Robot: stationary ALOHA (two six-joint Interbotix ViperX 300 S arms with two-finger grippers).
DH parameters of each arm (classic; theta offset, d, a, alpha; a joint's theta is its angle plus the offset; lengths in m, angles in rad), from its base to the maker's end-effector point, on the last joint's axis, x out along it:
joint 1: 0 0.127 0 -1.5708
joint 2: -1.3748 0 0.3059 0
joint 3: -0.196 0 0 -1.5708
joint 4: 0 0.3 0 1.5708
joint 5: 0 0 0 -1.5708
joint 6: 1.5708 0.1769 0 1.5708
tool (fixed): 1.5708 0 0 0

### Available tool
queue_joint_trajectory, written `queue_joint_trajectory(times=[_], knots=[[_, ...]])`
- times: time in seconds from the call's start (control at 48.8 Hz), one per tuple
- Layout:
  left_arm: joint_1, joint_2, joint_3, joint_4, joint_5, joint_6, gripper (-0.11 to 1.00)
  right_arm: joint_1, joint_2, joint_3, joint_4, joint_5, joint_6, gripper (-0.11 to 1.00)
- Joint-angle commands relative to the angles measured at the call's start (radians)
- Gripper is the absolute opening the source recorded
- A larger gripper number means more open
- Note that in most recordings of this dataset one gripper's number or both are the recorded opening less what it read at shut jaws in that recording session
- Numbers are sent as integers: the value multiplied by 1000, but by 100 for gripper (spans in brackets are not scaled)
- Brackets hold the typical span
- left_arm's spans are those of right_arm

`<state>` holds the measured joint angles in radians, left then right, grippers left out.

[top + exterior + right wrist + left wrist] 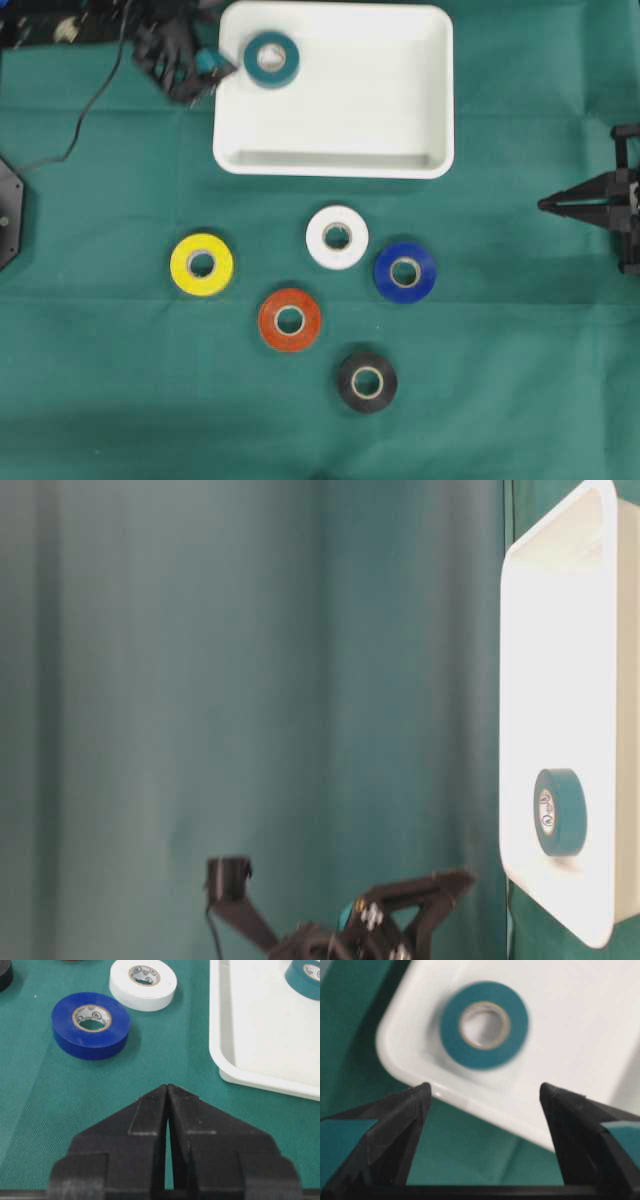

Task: Put the tape into the white case with the left arm.
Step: 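Release the teal roll and retract the left gripper leftward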

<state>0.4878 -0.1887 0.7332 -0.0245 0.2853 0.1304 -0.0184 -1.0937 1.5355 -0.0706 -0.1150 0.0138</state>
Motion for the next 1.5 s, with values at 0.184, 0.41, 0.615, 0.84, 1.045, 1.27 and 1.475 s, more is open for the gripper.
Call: queue_joint_trajectory(times=[0.184,0.41,0.615,0.84,1.045,1.27,1.475], knots=[[-97,-161,106,-2,-2,-5,87,0,2,-8,0,-11,-2,-9],[-149,-287,204,-2,-2,-5,87,0,2,-8,0,-11,-2,-9],[-160,-341,242,-3,-2,-6,87,0,3,-8,2,-11,-2,-9],[-198,-331,245,-2,-2,-6,86,0,2,-8,0,-9,-2,-9],[-301,-341,261,-2,0,-6,86,0,2,-9,0,-11,-2,-9],[-428,-342,264,-3,40,-6,86,-2,3,-9,0,-11,-2,-9],[-509,-350,279,-3,81,-6,86,0,2,-8,0,-9,-2,-9]])
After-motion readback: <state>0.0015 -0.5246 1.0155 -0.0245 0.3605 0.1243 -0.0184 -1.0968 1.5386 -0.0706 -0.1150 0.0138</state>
